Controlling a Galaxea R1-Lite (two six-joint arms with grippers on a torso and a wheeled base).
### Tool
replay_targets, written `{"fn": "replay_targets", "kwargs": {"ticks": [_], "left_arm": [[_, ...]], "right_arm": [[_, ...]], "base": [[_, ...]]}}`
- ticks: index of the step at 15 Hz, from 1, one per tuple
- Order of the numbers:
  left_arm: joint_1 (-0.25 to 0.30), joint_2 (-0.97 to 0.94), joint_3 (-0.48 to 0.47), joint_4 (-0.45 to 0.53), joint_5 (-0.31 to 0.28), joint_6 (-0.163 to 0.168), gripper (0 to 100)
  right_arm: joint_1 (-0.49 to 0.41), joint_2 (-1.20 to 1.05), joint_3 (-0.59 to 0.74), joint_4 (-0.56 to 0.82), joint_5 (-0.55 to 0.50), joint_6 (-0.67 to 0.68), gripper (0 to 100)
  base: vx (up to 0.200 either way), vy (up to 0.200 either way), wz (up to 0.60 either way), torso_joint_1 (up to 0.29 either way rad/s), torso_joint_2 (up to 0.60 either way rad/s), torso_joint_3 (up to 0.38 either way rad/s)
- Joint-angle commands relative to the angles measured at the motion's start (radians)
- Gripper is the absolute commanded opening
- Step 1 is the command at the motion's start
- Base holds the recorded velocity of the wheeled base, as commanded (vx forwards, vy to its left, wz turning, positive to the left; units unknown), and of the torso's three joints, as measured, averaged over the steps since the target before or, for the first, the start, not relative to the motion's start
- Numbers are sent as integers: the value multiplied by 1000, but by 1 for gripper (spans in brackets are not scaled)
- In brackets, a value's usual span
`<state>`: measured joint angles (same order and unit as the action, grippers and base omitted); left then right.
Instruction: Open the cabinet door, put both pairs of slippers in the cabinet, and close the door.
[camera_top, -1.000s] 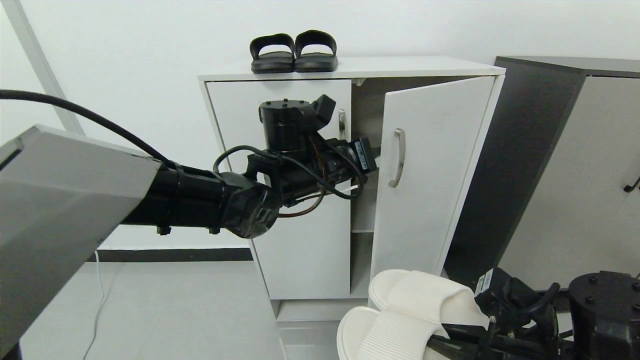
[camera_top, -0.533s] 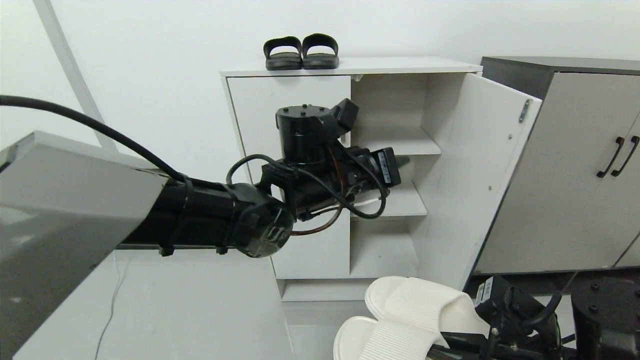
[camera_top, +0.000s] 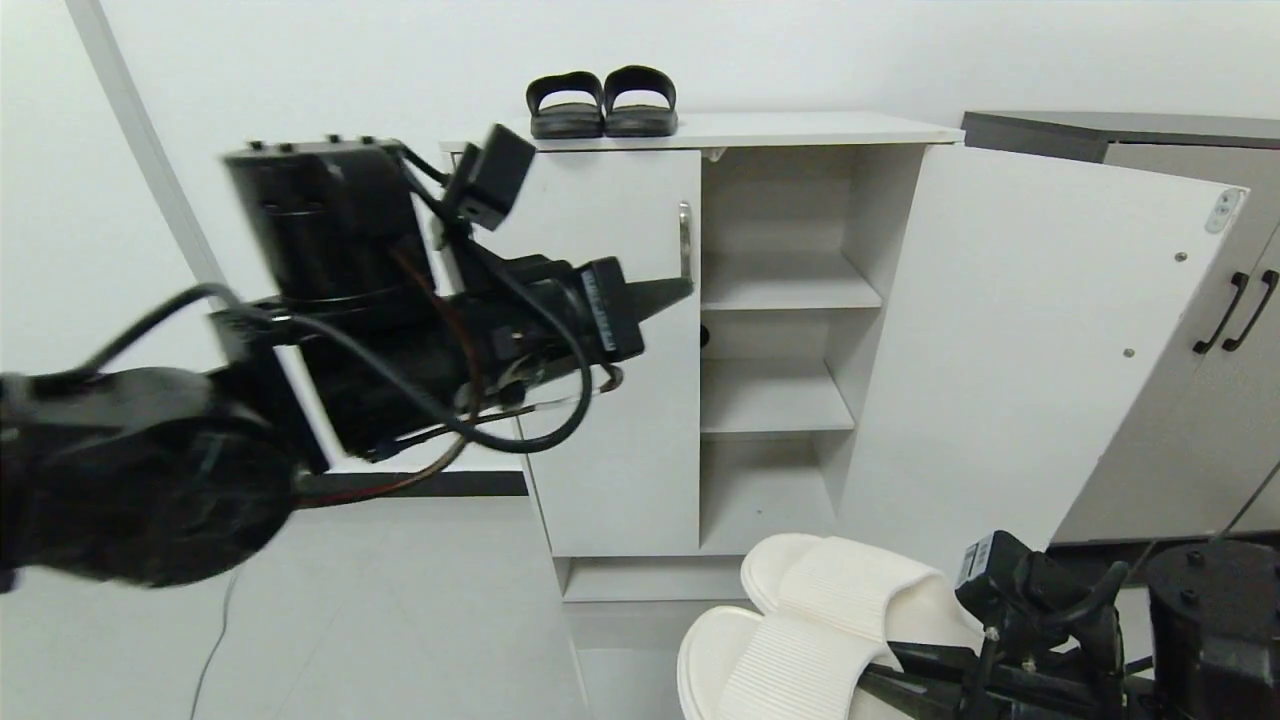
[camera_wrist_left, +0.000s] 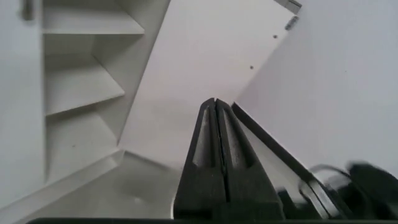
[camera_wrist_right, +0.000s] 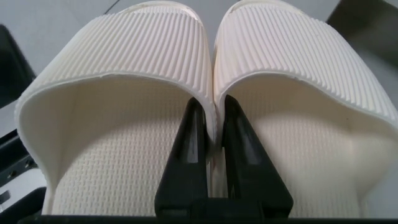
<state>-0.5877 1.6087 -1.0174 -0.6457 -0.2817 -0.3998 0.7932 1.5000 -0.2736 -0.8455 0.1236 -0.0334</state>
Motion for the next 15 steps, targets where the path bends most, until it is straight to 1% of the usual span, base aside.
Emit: {"fn": "replay_targets", "kwargs": {"ticks": [1, 3, 4, 5, 6, 7, 8, 9, 10, 11, 12, 14, 15], "left_arm": [[37, -458, 267, 141, 3, 25, 0], [37, -668, 327, 304, 15, 25, 0], [42, -737, 338, 377, 27, 25, 0], [88, -826, 352, 483, 33, 25, 0], [141, -902, 362, 568, 35, 27, 0], [161, -948, 384, 612, 41, 33, 0], [229, -1038, 450, 660, 99, 114, 0], [278, -1084, 513, 663, 170, 203, 0], [312, -1126, 559, 663, 240, 233, 0], [330, -1170, 585, 663, 285, 231, 0], [379, -1196, 614, 663, 305, 230, 0], [531, -1241, 683, 661, 312, 236, 0], [588, -1254, 717, 660, 312, 236, 0]], "right_arm": [[-31, 23, -21, 0, -1, 4, 0], [-66, 48, -38, -4, 2, 7, 0], [-69, 52, -38, -15, 2, 7, 0], [-69, 59, -36, -32, 1, 6, 0], [-71, 60, -36, -44, -2, 6, 0], [-71, 60, -36, -49, -2, 6, 0], [-71, 60, -35, -49, -2, 6, 0], [-71, 60, -35, -49, -2, 6, 0], [-71, 60, -35, -49, -2, 4, 0], [-71, 60, -35, -49, -2, 1, 0], [-71, 62, -33, -49, -2, 0, 0], [-71, 63, -33, -49, -2, 0, 0], [-71, 65, -33, -49, -2, 0, 0]], "base": [[0, 0, 0, 0, 0, 0], [0, 0, 0, 0, 0, 0], [0, 0, 0, 0, 0, 0], [0, 0, 0, 0, 0, 0], [0, 0, 0, 0, 0, 0], [0, 0, 0, 0, 0, 0], [0, 0, 0, 0, 0, 0], [0, 0, 0, 0, 0, 0], [0, 0, 0, 0, 0, 0], [0, 0, 0, 0, 0, 0], [0, 0, 0, 0, 0, 0], [0, 0, 0, 0, 0, 0], [0, 0, 0, 0, 0, 0]]}}
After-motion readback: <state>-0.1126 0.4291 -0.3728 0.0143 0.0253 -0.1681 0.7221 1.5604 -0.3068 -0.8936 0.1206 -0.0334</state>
